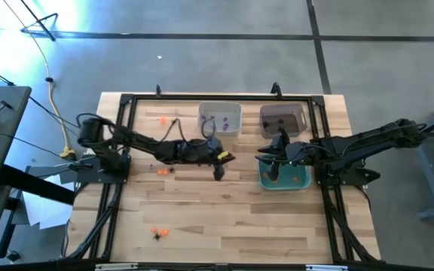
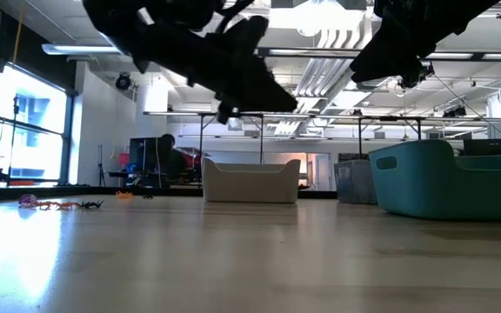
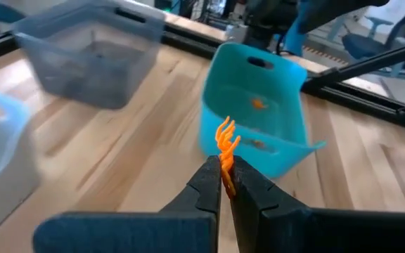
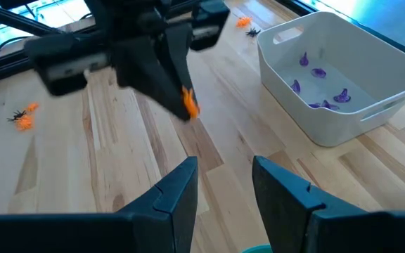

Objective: Sort Halloween decoration
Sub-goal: Put the orange spider toy into the green bin

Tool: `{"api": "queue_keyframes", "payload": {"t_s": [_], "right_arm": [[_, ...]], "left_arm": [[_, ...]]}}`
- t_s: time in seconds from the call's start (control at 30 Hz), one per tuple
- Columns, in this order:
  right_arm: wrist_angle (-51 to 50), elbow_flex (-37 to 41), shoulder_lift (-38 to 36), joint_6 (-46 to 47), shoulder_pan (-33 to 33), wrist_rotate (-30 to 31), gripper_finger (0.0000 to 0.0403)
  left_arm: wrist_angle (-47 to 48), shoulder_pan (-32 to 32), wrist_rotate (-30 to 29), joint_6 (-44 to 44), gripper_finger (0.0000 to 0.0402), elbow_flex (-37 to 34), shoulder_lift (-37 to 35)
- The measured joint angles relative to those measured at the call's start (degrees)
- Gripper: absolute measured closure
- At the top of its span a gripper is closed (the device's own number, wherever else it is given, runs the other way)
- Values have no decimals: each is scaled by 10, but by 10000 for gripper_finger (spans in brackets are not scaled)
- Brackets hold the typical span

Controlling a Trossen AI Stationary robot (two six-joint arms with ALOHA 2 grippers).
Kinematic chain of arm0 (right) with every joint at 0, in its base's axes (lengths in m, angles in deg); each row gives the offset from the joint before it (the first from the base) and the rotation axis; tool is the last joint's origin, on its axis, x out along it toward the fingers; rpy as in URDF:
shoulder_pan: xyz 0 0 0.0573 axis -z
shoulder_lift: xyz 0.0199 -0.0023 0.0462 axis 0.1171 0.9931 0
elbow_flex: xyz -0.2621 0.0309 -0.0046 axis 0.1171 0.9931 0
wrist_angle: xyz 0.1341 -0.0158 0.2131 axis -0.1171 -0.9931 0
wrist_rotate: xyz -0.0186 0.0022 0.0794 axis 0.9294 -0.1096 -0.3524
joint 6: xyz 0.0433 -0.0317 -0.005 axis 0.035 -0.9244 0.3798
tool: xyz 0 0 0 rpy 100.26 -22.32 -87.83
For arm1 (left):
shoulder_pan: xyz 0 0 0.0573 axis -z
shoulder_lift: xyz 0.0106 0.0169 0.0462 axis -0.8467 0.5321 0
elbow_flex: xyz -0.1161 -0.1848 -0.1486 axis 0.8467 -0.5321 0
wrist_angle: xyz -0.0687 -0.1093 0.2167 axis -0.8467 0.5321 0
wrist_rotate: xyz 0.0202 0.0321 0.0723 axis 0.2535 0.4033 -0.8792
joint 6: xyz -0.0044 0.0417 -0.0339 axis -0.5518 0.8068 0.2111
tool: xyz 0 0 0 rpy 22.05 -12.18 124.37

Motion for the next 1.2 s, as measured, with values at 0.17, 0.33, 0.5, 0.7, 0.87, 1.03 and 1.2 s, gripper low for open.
{"api": "queue_keyframes", "payload": {"t_s": [0.17,0.33,0.5,0.7,0.87,1.03,1.2], "right_arm": [[0,0,0,0,0,0,269],[-2,0,0,0,0,0,269],[-1,0,0,0,0,0,269],[-2,0,0,0,0,0,269],[-4,0,0,0,0,0,269],[-4,0,0,0,0,0,269],[-4,0,0,0,0,0,269]], "left_arm": [[-40,7,27,1,398,59,65],[-56,10,64,28,398,125,121],[-52,12,91,31,398,188,168],[-54,12,114,31,398,251,224],[-53,12,126,29,398,287,254],[-52,12,125,27,398,293,260],[-51,12,125,26,391,293,260]]}}
